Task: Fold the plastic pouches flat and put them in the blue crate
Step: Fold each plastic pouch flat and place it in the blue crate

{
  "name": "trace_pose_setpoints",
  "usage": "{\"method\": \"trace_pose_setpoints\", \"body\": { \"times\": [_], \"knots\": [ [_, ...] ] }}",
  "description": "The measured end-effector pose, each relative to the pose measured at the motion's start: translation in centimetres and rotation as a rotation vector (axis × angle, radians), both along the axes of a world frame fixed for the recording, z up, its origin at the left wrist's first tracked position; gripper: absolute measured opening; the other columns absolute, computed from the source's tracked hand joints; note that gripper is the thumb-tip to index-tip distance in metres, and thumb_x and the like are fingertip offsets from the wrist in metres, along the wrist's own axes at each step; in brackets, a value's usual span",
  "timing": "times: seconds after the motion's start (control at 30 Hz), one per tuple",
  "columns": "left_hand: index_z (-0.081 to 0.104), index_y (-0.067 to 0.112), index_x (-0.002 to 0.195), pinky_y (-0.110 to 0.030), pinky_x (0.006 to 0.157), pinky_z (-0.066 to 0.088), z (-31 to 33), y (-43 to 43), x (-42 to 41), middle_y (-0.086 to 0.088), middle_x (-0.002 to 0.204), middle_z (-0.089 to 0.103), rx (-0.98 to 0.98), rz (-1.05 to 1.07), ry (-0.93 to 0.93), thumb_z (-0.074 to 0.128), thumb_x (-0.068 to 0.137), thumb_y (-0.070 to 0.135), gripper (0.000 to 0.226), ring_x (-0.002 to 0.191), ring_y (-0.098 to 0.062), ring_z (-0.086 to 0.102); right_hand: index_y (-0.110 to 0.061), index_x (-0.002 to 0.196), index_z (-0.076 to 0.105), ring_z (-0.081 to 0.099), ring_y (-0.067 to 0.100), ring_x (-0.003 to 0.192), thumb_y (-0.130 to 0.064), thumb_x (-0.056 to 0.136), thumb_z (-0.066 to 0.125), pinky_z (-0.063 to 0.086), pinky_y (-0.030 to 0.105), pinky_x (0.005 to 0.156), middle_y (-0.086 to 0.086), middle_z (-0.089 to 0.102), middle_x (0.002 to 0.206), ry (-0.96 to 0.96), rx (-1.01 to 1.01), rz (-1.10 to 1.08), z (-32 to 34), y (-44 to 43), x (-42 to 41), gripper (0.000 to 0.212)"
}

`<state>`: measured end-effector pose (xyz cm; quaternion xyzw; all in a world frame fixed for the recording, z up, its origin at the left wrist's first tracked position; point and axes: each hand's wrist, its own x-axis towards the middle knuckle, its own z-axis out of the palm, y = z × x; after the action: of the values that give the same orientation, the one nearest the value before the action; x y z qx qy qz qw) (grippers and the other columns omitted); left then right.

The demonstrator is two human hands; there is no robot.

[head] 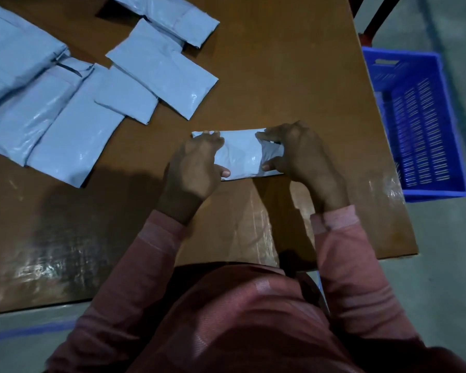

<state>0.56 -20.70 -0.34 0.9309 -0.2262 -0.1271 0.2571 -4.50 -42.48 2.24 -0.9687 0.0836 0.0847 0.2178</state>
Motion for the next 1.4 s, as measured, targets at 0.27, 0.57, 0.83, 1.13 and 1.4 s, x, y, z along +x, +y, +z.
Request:
{"method": "trace_pose_setpoints", "body": {
  "times": [0.27, 0.57, 0.83, 1.13, 1.4],
  "knots": [
    [0.069, 0.0, 0.124, -0.04, 0.107, 0.049, 0.6, -0.8, -0.5, -0.015, 0.146, 0.058, 0.026, 0.006, -0.021, 0.077, 0.075, -0.004, 0.05, 0.133, -0.03, 0.055, -0.012, 0.124, 0.072, 0.052, 0.033, 0.108, 0.001, 0.065, 0.079, 0.02, 0.017, 0.077, 0.008, 0.071, 0.122, -0.083, -0.047, -0.093, -0.5, 2.2, 0.2, 0.061],
    [0.064, 0.008, 0.137, -0.027, 0.111, 0.036, 0.7, 0.8, -0.9, -0.01, 0.146, 0.059, -0.1, -0.023, -0.044, 0.084, 0.082, 0.016, 0.058, 0.136, -0.025, 0.053, -0.012, 0.138, 0.061, 0.05, 0.025, 0.134, -0.012, 0.08, 0.081, 0.04, 0.032, 0.109, 0.008, 0.056, 0.146, 0.079, 0.077, 0.094, 2.1, 5.2, 1.1, 0.062],
    [0.05, 0.01, 0.15, -0.026, 0.118, 0.026, 0.9, 2.3, 0.0, -0.008, 0.159, 0.045, -0.07, -0.046, 0.023, 0.077, 0.088, 0.007, 0.067, 0.146, -0.024, 0.04, -0.019, 0.132, 0.066, 0.06, 0.025, 0.12, -0.011, 0.072, 0.086, 0.047, 0.031, 0.095, 0.007, 0.066, 0.132, -0.021, 0.047, -0.044, -0.3, 6.7, 1.1, 0.064],
    [0.047, 0.007, 0.151, -0.032, 0.119, 0.031, -0.7, 3.3, 0.5, -0.01, 0.156, 0.048, -0.05, -0.013, 0.049, 0.085, 0.079, 0.005, 0.081, 0.143, -0.026, 0.045, -0.02, 0.133, 0.062, 0.056, 0.025, 0.123, -0.009, 0.071, 0.088, 0.045, 0.032, 0.095, 0.005, 0.064, 0.134, -0.021, 0.055, -0.039, -0.4, 6.6, 1.2, 0.068],
    [0.047, 0.008, 0.151, -0.04, 0.118, 0.037, -0.4, 3.5, 0.1, -0.011, 0.155, 0.049, -0.048, -0.05, -0.037, 0.085, 0.081, 0.01, 0.08, 0.14, -0.029, 0.048, -0.019, 0.145, 0.052, 0.047, 0.025, 0.137, -0.014, 0.082, 0.081, 0.037, 0.034, 0.111, 0.005, 0.053, 0.149, 0.002, 0.026, 0.023, 0.4, 6.7, 0.5, 0.07]
  ]
}}
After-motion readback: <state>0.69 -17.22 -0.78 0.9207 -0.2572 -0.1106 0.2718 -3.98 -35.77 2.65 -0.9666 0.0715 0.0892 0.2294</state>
